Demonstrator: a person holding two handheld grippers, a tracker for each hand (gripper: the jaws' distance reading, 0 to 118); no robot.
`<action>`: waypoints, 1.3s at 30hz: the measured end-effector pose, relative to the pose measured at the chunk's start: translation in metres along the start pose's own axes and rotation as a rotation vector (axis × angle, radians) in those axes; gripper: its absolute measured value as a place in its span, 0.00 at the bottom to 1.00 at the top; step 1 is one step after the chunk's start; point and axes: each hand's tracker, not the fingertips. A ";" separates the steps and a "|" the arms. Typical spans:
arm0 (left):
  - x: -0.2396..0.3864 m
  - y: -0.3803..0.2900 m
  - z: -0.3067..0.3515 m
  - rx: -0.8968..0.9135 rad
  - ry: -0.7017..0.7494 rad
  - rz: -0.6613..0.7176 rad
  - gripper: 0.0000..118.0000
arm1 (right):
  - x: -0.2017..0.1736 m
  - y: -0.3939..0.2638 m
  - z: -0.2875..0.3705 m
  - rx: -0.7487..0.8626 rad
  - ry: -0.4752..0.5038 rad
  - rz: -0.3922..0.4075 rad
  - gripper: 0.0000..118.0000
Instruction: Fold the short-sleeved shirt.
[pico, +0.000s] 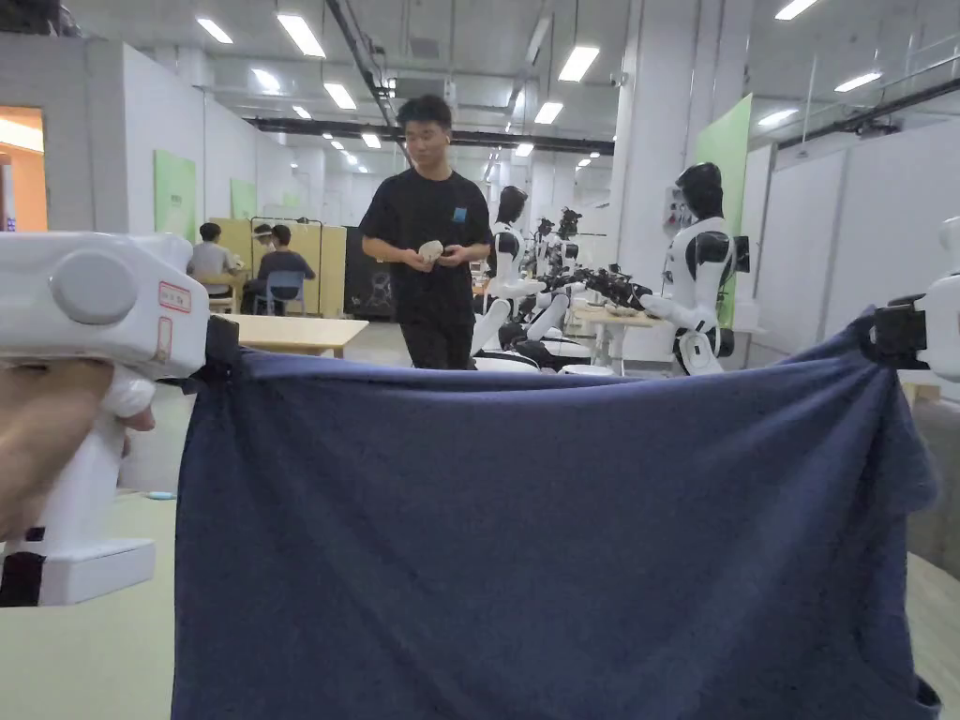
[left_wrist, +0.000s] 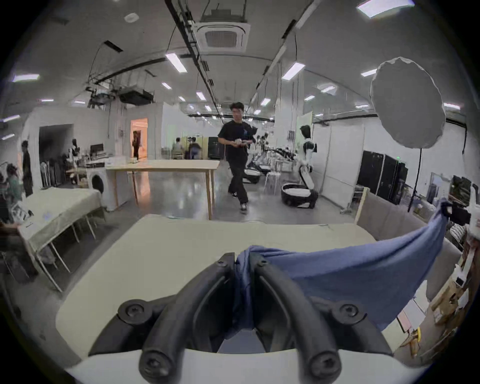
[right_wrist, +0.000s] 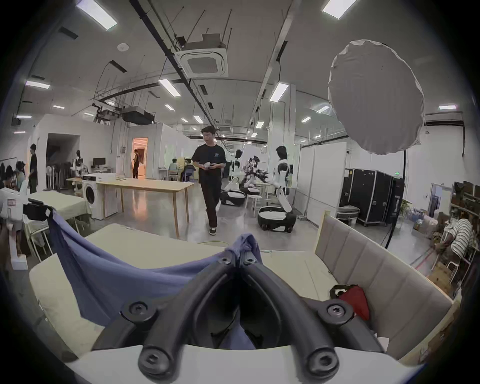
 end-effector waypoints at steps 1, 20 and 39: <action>0.000 0.003 -0.001 0.001 0.010 -0.007 0.08 | -0.002 0.000 -0.002 0.001 0.001 -0.004 0.02; 0.002 0.057 -0.091 0.006 0.180 -0.067 0.08 | -0.028 0.052 -0.146 0.006 -0.015 -0.026 0.02; 0.027 0.100 -0.254 0.073 0.214 -0.078 0.08 | -0.023 0.086 -0.299 0.014 -0.116 0.002 0.02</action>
